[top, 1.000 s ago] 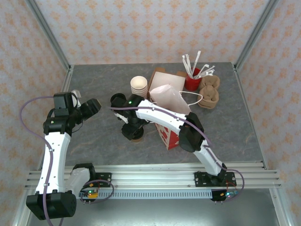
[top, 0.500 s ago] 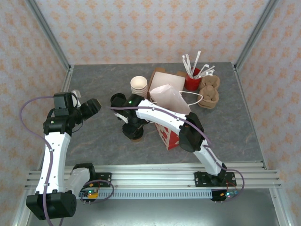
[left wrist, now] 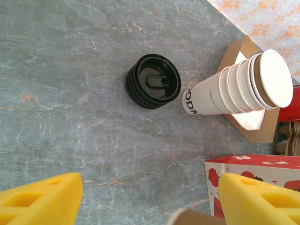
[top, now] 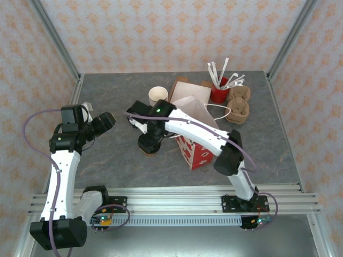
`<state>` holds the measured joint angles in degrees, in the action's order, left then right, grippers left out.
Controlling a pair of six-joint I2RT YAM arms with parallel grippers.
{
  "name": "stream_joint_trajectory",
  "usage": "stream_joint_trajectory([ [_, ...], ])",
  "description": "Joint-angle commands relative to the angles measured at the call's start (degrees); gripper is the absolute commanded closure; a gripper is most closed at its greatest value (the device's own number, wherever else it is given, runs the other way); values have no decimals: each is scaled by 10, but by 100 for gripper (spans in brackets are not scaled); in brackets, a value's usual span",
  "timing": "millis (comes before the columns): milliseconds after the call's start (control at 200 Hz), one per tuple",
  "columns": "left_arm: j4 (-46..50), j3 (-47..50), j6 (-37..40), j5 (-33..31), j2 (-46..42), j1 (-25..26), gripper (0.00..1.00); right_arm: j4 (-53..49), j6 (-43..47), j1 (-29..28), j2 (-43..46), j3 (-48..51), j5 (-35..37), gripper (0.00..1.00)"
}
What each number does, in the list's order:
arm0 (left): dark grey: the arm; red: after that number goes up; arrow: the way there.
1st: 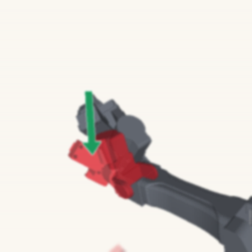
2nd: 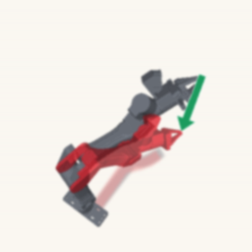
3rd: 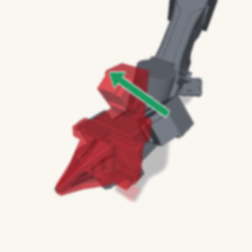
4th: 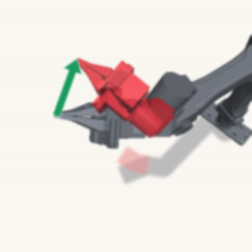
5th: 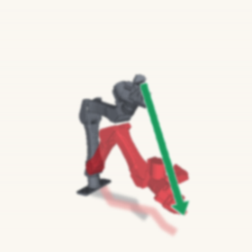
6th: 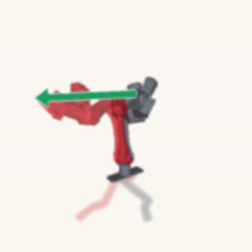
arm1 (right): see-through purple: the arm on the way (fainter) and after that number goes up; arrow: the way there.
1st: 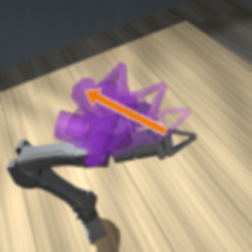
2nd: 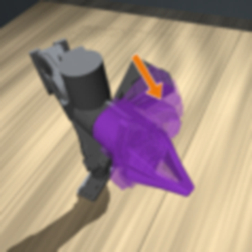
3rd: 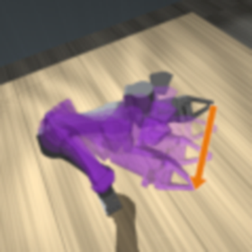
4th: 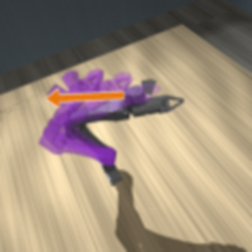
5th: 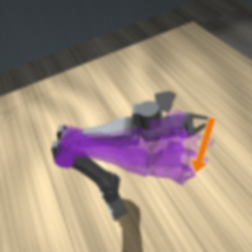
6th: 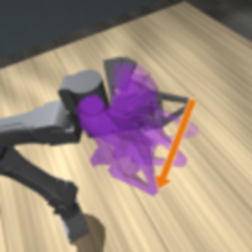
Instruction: Pack the takeout coffee
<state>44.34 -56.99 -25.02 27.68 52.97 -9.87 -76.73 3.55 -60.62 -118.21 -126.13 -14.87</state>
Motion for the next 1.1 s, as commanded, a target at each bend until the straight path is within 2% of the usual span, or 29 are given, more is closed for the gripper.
stream_joint_trajectory([
  [0,7,-28,6,-1,-12,-3,23,-7,-18,-4,66,-37,-26,37],
  [155,3,-42,-7,-4,-16,-4,23,20,-28,-4,115,-55,-45,38],
  [310,-13,-51,-29,20,-19,-1,24,31,-34,0,148,-82,-62,38],
  [485,-26,-66,-40,26,-19,32,24,40,-39,9,182,-87,-73,38],
  [666,-61,-81,-52,47,-1,107,24,1,-45,38,208,-104,1,40],
  [896,-106,-104,-51,69,29,236,24,-30,-71,90,280,-78,81,41],
  [1096,-110,-141,-28,19,88,319,24,-47,-97,153,333,-14,122,42],
])
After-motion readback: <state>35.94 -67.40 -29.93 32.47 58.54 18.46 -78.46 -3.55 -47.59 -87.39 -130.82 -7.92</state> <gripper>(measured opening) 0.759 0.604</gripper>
